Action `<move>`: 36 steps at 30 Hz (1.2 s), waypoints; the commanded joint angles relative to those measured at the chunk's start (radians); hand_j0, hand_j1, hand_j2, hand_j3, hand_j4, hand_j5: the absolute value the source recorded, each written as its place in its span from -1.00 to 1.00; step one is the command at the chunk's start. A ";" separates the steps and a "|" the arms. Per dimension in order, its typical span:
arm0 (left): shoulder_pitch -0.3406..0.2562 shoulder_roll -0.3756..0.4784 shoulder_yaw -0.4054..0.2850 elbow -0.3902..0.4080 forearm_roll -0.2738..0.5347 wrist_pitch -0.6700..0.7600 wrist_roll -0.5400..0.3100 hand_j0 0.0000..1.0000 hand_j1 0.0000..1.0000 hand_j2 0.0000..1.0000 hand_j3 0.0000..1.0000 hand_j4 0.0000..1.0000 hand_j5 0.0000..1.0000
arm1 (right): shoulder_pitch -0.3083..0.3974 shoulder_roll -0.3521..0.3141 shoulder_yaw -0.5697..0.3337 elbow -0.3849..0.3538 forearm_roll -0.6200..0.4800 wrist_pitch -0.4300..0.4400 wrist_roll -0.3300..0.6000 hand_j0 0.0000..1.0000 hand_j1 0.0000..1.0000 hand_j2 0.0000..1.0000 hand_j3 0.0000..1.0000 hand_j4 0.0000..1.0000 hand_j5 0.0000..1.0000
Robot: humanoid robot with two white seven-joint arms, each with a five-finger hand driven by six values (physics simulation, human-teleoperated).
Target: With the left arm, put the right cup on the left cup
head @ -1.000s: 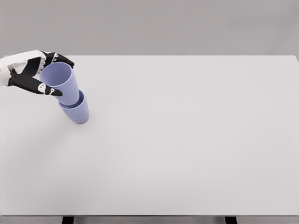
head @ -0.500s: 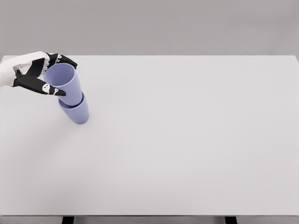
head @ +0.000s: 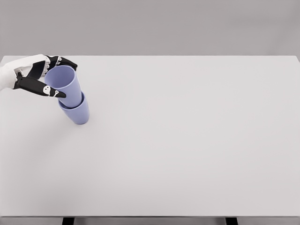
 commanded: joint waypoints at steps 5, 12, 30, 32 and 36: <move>0.005 0.002 0.001 0.000 -0.003 -0.002 0.000 0.82 0.82 0.82 0.82 0.82 0.82 | 0.000 0.000 0.000 0.000 0.000 0.000 0.000 1.00 1.00 1.00 1.00 1.00 1.00; 0.003 0.009 0.005 -0.009 -0.003 -0.002 0.000 0.94 0.94 0.94 0.94 0.94 0.94 | 0.000 0.000 0.000 0.000 0.000 0.000 0.000 1.00 1.00 1.00 1.00 1.00 1.00; 0.124 0.121 0.086 -0.097 -0.009 -0.827 -0.006 1.00 1.00 1.00 1.00 1.00 1.00 | 0.000 0.000 0.000 0.000 0.000 0.000 0.000 1.00 1.00 1.00 1.00 1.00 1.00; 0.153 0.115 0.086 -0.095 -0.029 -0.852 -0.006 1.00 1.00 1.00 1.00 1.00 1.00 | 0.000 0.000 0.000 0.000 0.000 0.000 0.000 1.00 1.00 1.00 1.00 1.00 1.00; 0.250 0.108 0.094 -0.092 -0.037 -0.852 -0.006 1.00 1.00 1.00 1.00 1.00 1.00 | 0.000 0.000 0.000 0.000 0.000 0.000 0.000 1.00 1.00 1.00 1.00 1.00 1.00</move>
